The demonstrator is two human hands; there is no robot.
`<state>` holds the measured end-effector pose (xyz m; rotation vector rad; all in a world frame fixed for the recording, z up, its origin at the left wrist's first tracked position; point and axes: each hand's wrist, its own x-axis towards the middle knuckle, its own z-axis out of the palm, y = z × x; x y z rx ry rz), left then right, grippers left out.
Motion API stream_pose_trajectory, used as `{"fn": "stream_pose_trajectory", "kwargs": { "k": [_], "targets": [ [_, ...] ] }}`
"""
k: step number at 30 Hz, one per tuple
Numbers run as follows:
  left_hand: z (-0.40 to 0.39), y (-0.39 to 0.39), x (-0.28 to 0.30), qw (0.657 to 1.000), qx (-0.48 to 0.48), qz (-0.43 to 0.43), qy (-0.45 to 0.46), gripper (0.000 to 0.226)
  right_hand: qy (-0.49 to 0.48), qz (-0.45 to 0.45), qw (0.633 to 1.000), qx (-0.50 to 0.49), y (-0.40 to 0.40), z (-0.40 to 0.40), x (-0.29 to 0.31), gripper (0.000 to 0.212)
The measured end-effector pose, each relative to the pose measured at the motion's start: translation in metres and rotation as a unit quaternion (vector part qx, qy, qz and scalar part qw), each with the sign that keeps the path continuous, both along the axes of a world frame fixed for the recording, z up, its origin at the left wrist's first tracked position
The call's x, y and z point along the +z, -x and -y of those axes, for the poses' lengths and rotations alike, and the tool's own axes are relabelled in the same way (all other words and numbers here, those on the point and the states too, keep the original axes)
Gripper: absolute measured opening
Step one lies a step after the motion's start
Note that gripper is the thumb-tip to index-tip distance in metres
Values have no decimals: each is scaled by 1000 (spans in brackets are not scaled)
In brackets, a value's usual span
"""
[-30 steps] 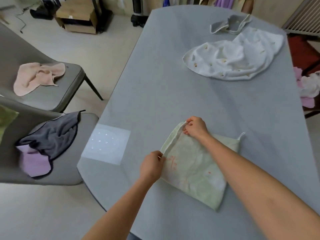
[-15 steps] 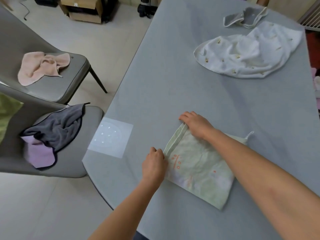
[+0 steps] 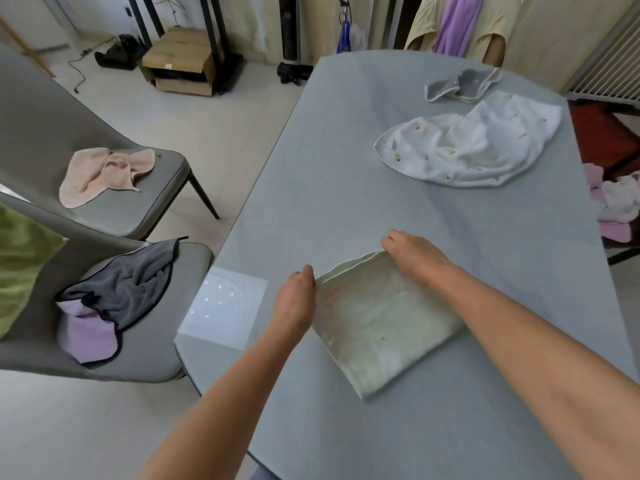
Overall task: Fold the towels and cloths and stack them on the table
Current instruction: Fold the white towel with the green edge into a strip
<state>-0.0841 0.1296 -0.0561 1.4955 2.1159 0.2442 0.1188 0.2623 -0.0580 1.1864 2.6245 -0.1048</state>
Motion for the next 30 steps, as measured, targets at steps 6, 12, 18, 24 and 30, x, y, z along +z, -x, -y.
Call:
{"fn": "stream_pose_trajectory", "kwargs": {
  "k": [6, 12, 18, 24, 30],
  "targets": [
    [-48, -4, 73, 990, -76, -84, -89, 21, -80, -43, 993, -80, -17, 2, 59, 38],
    [-81, -11, 122, 968, -113, -99, -200, 23, -142, -103, 978, -112, -60, 7, 100, 25],
    [-79, -31, 138, 954, -256, -159, -1, 3, -8, -82, 981, -174, -79, 19, 118, 20],
    [-72, -45, 154, 939, -264, -116, 189, 53, 262, 9, 944, -200, -83, 36, 140, 36],
    [-69, -56, 154, 906, -269, -78, 317, 58, 475, 22, 839, -264, -101, 47, 142, 26]
  ]
}}
